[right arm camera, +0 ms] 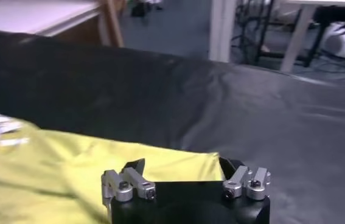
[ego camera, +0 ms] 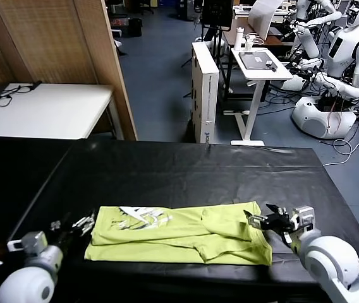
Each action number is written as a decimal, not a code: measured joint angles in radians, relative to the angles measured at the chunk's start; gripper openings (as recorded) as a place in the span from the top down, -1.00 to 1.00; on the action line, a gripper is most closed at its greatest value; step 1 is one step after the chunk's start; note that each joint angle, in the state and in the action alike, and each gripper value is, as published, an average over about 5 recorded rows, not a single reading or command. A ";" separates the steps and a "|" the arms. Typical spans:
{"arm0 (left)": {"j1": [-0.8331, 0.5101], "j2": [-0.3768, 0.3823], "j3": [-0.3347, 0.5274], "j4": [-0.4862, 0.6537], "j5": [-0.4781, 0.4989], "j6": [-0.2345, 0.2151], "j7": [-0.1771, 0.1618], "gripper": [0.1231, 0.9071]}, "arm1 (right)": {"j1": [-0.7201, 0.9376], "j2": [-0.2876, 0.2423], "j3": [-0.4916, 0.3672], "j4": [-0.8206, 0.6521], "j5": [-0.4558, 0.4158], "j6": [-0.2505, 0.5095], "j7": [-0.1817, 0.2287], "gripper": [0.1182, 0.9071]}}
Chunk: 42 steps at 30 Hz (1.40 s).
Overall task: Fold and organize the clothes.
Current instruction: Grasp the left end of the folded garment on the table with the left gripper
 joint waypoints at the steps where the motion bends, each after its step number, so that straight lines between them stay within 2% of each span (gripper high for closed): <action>1: -0.011 -0.002 0.008 0.009 0.000 0.002 0.000 -1.00 | 0.009 0.006 -0.005 -0.013 0.000 0.004 0.000 -1.00; 13: -0.070 -0.010 0.055 0.076 0.001 0.006 0.007 -1.00 | 0.077 0.065 -0.047 -0.123 -0.009 0.034 -0.005 -0.98; 15: -0.072 -0.013 0.058 0.082 0.000 0.006 0.008 -1.00 | 0.082 0.070 -0.050 -0.131 -0.010 0.035 -0.005 -0.89; 20: -0.075 -0.020 0.067 0.084 -0.007 0.009 0.009 -0.95 | 0.086 0.076 -0.052 -0.138 -0.011 0.036 -0.006 -0.50; 23: -0.076 -0.027 0.071 0.084 -0.013 0.015 0.009 -0.65 | 0.085 0.078 -0.053 -0.138 -0.011 0.036 -0.006 -0.20; 29: -0.069 -0.033 0.073 0.080 -0.011 0.017 0.012 0.31 | 0.075 0.078 -0.050 -0.135 -0.011 0.037 -0.007 0.70; 31: -0.067 -0.033 0.073 0.078 -0.012 0.017 0.014 0.60 | 0.074 0.079 -0.050 -0.135 -0.011 0.039 -0.008 0.89; 35: -0.066 -0.034 0.075 0.072 -0.016 0.017 0.014 0.88 | 0.074 0.085 -0.050 -0.134 -0.011 0.052 -0.005 0.94; 42: -0.081 -0.031 0.066 0.083 -0.010 0.009 0.015 0.94 | 0.064 0.105 -0.041 -0.142 -0.020 0.102 0.032 0.94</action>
